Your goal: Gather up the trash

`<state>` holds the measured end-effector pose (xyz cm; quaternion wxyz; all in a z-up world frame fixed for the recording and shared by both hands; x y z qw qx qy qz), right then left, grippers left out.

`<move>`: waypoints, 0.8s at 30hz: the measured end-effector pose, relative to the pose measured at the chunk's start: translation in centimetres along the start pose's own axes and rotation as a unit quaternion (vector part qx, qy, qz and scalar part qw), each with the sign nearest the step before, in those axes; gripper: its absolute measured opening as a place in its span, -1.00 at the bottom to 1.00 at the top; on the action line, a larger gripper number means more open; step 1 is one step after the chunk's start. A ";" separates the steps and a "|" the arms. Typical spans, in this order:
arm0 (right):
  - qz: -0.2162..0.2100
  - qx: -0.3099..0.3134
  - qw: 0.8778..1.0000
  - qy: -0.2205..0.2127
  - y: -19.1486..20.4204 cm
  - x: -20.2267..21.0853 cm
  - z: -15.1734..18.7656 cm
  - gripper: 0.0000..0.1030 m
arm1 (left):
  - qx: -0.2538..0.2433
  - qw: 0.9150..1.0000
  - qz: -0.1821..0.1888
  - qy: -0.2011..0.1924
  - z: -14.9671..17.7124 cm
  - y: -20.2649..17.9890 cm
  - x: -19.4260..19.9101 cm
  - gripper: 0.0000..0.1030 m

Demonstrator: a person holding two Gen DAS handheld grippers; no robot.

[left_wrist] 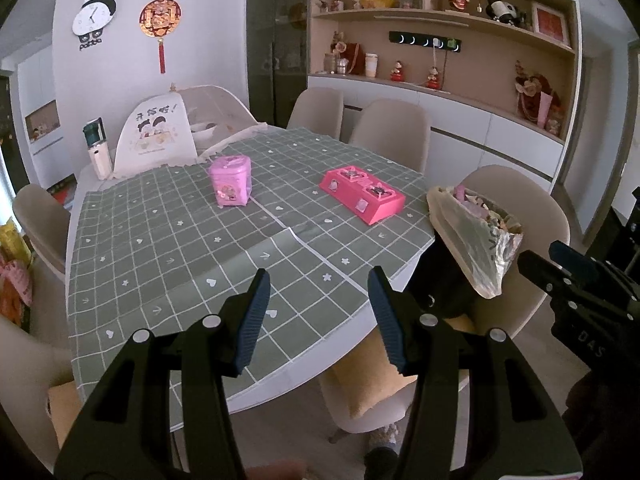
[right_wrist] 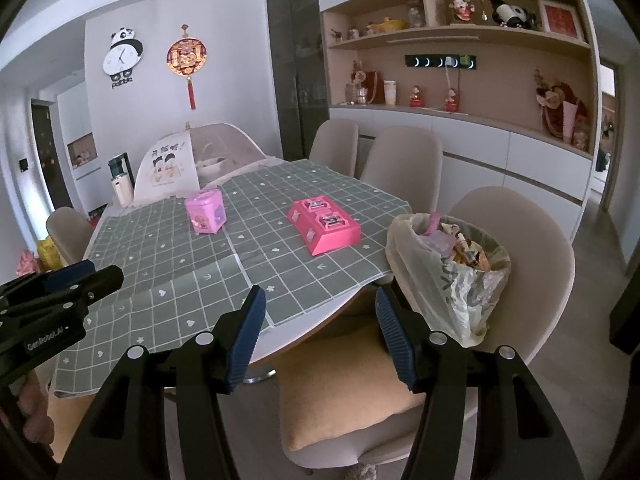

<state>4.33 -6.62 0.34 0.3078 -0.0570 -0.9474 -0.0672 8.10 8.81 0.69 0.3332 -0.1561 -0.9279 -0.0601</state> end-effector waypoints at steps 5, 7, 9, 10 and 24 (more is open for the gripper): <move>0.006 -0.005 1.000 0.001 0.1 0.1 0.1 0.05 | -0.004 1.000 0.007 0.002 -0.1 -0.4 0.0 -0.06; 0.009 -0.005 1.000 0.002 0.1 0.0 0.0 0.05 | -0.004 1.000 0.009 0.002 -0.2 -0.5 -0.1 -0.06; 0.010 -0.006 1.000 0.002 0.2 0.1 0.0 0.05 | -0.005 1.000 0.009 0.003 -0.3 -0.6 -0.3 -0.06; 0.010 -0.006 1.000 0.002 0.1 0.1 0.0 0.05 | -0.005 1.000 0.009 0.003 -0.3 -0.6 -0.3 -0.06; 0.016 -0.011 1.000 0.000 -0.1 0.1 0.0 0.05 | -0.005 1.000 0.010 0.004 -0.4 -1.0 -0.3 -0.06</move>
Point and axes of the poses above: each gripper's, at about its wrist camera, not at the fingertips, and x roughly against the way its jaws point, y to its left, z to its underside, the point moved 5 cm from there along -x, roughly the way its jaws point, and after that the axes turned 3 degrees about y, right-handed, at the moved point
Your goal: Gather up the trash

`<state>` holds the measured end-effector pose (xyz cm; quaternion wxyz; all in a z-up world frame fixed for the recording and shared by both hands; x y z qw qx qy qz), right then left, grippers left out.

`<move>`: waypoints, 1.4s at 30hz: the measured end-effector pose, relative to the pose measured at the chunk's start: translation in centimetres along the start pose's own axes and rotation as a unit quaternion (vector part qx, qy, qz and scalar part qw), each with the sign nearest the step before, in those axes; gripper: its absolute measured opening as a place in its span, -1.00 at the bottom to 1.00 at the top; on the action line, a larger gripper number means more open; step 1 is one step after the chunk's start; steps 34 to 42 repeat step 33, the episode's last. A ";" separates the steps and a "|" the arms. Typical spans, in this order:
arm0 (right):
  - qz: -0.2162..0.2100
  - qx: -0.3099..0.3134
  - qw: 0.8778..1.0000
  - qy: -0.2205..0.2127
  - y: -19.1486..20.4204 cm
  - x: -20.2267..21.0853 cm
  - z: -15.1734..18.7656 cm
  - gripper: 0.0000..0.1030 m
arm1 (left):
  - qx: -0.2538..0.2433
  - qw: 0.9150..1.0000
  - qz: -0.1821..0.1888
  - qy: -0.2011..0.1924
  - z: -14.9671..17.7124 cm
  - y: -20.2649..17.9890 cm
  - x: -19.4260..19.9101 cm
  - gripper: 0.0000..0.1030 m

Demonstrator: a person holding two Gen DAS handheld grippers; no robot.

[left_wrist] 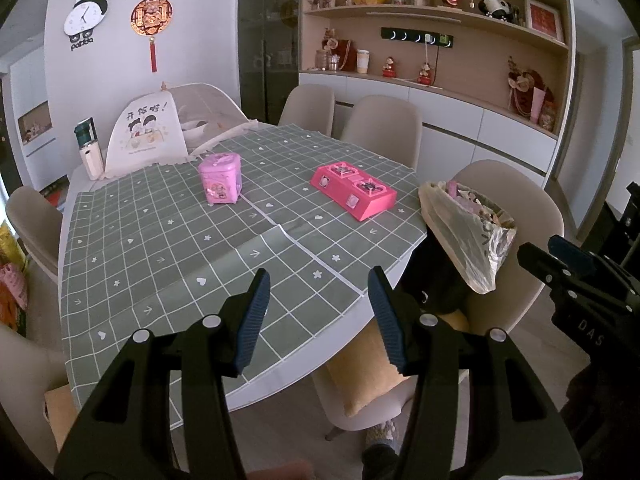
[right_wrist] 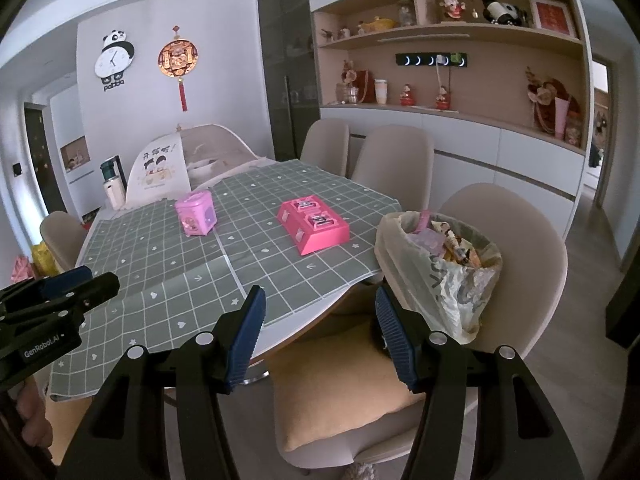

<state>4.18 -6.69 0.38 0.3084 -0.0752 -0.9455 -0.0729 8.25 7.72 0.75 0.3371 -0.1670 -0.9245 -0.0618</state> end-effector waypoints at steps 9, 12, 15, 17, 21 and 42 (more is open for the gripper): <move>-0.001 0.000 1.000 0.001 -0.2 -0.1 0.0 0.05 | -0.002 1.000 -0.002 0.000 0.0 -0.1 -0.1 -0.06; -0.001 0.000 1.000 0.002 -0.1 -0.1 0.0 0.05 | -0.002 1.000 -0.002 0.002 0.1 -0.1 -0.2 -0.06; 0.001 -0.001 1.000 0.002 0.1 -0.1 0.1 0.05 | -0.002 1.000 -0.001 0.006 0.2 0.0 -0.6 -0.06; 0.002 -0.001 1.000 0.001 0.0 0.0 0.0 0.05 | -0.001 1.000 0.000 0.008 0.2 0.0 -0.9 -0.06; 0.008 -0.004 1.000 0.000 -0.3 -0.2 0.1 0.05 | -0.004 1.000 0.005 0.006 0.2 0.0 -1.1 -0.06; -0.005 0.034 0.998 0.054 -0.2 -7.7 -1.7 0.12 | 0.089 0.992 -0.011 0.088 -0.4 6.3 -10.7 -0.04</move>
Point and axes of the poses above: each gripper's, at about its wrist camera, not at the fingertips, and x roughly against the way its jaws point, y to its left, z to its underside, the point moved 5 cm from there along -x, roughly the way its jaws point, and after that the axes turned 3 degrees about y, right-handed, at the moved point
